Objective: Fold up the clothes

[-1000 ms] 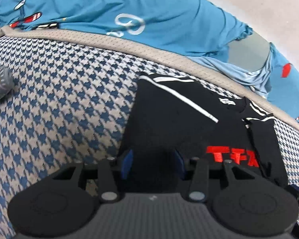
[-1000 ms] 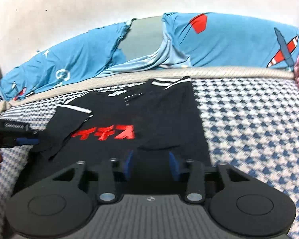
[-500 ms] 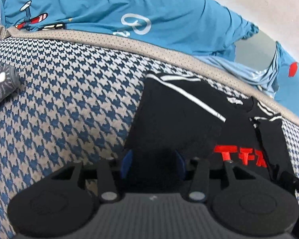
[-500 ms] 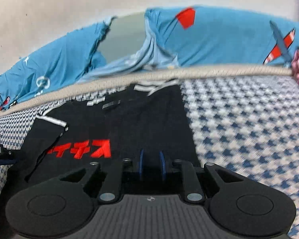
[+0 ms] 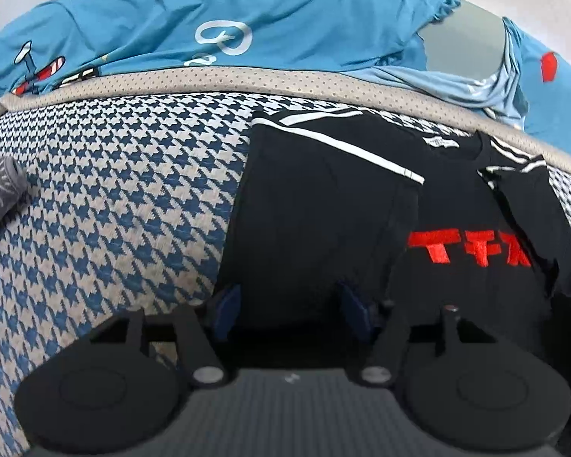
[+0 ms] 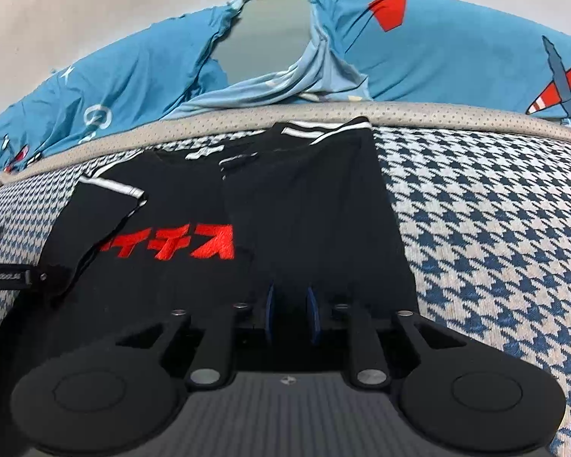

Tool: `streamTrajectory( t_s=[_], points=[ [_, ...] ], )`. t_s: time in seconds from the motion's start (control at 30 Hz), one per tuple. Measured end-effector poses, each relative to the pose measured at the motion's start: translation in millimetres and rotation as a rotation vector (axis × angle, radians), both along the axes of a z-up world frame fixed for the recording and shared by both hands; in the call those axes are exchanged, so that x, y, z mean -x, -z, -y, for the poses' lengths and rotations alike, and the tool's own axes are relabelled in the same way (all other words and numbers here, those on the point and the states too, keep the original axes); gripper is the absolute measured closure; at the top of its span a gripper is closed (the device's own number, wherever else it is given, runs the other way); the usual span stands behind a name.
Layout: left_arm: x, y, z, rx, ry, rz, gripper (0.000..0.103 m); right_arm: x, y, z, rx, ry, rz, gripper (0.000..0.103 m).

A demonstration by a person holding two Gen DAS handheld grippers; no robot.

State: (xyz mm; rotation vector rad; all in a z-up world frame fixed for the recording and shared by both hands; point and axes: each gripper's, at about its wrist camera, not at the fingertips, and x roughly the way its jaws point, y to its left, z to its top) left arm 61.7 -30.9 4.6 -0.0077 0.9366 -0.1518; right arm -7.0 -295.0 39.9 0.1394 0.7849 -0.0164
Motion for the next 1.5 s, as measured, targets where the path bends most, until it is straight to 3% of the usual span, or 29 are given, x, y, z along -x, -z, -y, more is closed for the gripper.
streamTrajectory(
  t_s=[0.17, 0.33, 0.53, 0.73, 0.87, 1.2, 1.27, 1.33, 1.4, 1.5],
  points=[
    [3, -4, -3, 0.041, -0.013, -0.016, 0.034, 10, -8, 14, -0.08, -0.026, -0.007, 0.081],
    [6, -7, -3, 0.045, -0.028, -0.008, 0.034, 21, -23, 49, -0.174, 0.057, 0.047, 0.081],
    [6, -8, -4, 0.053, -0.044, -0.006, 0.033, 19, -15, 79, -0.229, 0.149, 0.045, 0.076],
    [6, -8, -4, 0.059, -0.045, -0.014, 0.033, 15, -5, 96, -0.345, 0.189, 0.058, 0.059],
    [6, -7, -5, 0.065, -0.046, -0.017, 0.033, 11, -2, 96, -0.347, 0.188, 0.063, 0.052],
    [6, -8, -7, 0.074, -0.049, -0.021, 0.033, -1, 2, 80, -0.234, 0.119, 0.09, 0.049],
    [6, -8, -8, 0.076, -0.049, -0.023, 0.033, -2, 4, 78, -0.218, 0.109, 0.098, 0.053],
    [6, -9, -8, 0.078, -0.05, -0.023, 0.033, -3, 5, 77, -0.209, 0.102, 0.099, 0.063],
    [6, -9, -9, 0.079, -0.052, -0.023, 0.033, -4, 5, 78, -0.218, 0.104, 0.094, 0.083],
    [6, -10, -10, 0.081, -0.054, -0.022, 0.033, -4, 4, 79, -0.236, 0.112, 0.091, 0.091]
  ],
)
